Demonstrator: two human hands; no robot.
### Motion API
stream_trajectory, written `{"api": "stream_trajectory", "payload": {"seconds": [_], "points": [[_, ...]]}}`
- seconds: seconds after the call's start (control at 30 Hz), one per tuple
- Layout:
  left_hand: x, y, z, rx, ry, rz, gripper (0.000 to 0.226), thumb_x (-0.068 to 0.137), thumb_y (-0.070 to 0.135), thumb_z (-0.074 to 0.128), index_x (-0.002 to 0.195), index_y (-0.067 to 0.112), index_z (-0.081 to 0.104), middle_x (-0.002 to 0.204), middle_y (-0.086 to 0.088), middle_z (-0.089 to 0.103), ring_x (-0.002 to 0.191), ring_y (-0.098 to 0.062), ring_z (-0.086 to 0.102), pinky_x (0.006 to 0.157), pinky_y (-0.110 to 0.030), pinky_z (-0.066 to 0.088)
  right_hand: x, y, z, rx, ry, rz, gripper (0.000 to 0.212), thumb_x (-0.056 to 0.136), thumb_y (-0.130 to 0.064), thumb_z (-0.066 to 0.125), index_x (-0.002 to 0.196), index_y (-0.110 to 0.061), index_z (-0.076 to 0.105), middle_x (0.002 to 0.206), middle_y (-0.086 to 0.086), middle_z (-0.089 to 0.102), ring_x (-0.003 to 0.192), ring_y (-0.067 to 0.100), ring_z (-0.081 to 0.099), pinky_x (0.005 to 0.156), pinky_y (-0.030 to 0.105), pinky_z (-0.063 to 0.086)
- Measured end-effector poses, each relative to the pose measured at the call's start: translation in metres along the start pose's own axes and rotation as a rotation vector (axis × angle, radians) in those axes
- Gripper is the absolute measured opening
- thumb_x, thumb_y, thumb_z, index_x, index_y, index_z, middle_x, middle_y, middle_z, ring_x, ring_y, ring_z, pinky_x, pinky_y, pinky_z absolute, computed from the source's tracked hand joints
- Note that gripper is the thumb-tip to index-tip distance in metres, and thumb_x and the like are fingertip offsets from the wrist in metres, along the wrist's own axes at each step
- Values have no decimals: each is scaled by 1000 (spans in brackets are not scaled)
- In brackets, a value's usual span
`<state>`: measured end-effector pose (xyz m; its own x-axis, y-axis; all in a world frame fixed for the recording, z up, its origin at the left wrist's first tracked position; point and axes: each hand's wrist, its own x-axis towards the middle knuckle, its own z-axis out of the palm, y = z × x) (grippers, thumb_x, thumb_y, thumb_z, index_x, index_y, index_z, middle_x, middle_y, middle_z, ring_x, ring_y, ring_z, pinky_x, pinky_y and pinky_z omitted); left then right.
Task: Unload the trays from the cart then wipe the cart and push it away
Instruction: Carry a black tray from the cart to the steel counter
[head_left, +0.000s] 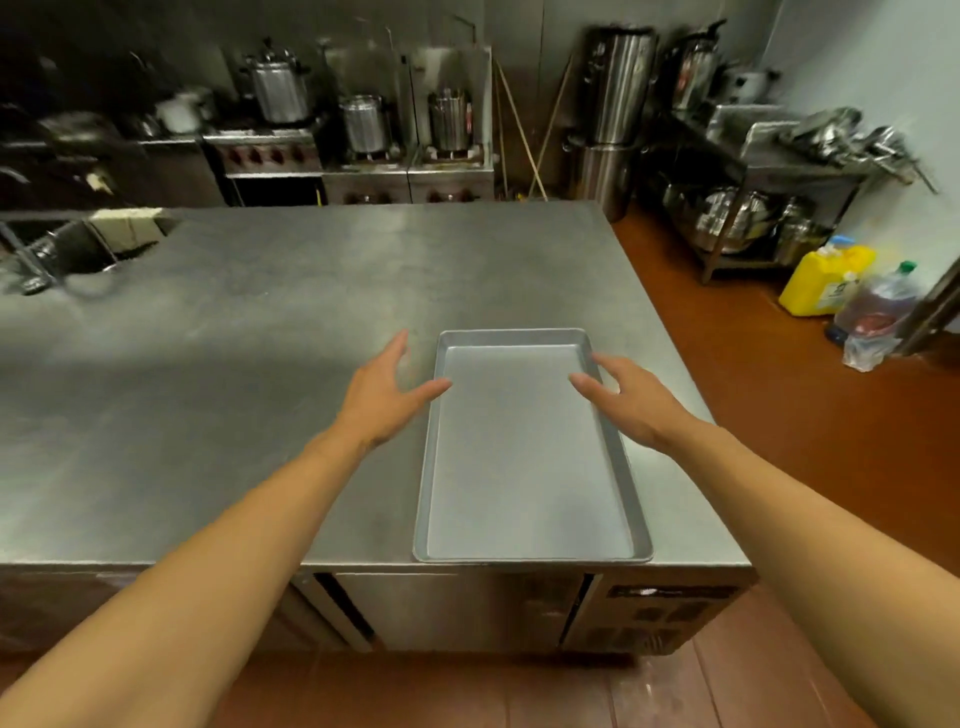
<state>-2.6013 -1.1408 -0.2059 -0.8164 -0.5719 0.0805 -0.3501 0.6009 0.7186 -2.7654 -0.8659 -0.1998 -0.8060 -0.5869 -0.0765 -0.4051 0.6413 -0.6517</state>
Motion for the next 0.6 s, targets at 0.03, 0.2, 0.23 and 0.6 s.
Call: {"api": "stream_trajectory", "payload": {"seconds": [0.03, 0.2, 0.23, 0.6], "points": [[7, 14, -15, -34, 40, 35, 97, 85, 51, 77, 162, 22, 26, 161, -1, 40, 149, -18, 36, 117, -29, 28, 4, -17, -14, 21, 34, -39, 75, 97, -68, 44, 158, -27, 32, 165, 2, 32, 149, 27, 35, 117, 49, 34], [10, 62, -104, -129, 254, 193, 98, 83, 60, 74, 161, 29, 24, 163, 6, 36, 149, -10, 33, 121, -34, 29, 15, -118, -62, 204, 146, -292, 74, 96, -69, 45, 159, -32, 30, 165, -4, 31, 149, 17, 33, 117, 42, 31], [4, 69, -124, -132, 298, 222, 100, 81, 64, 72, 161, 31, 23, 164, 8, 34, 149, -8, 32, 123, -37, 29, 15, -139, -65, 254, 151, -349, 73, 96, -68, 45, 159, -34, 31, 164, -6, 32, 148, 15, 34, 117, 41, 31], [-202, 69, -306, -38, 936, 146, 96, 80, 67, 71, 159, 40, 23, 163, 14, 32, 148, -4, 33, 121, -41, 33, -50, -359, 3, 524, -320, -1030, 75, 88, -71, 48, 155, -42, 34, 159, -18, 37, 140, -5, 37, 118, 38, 36]]}}
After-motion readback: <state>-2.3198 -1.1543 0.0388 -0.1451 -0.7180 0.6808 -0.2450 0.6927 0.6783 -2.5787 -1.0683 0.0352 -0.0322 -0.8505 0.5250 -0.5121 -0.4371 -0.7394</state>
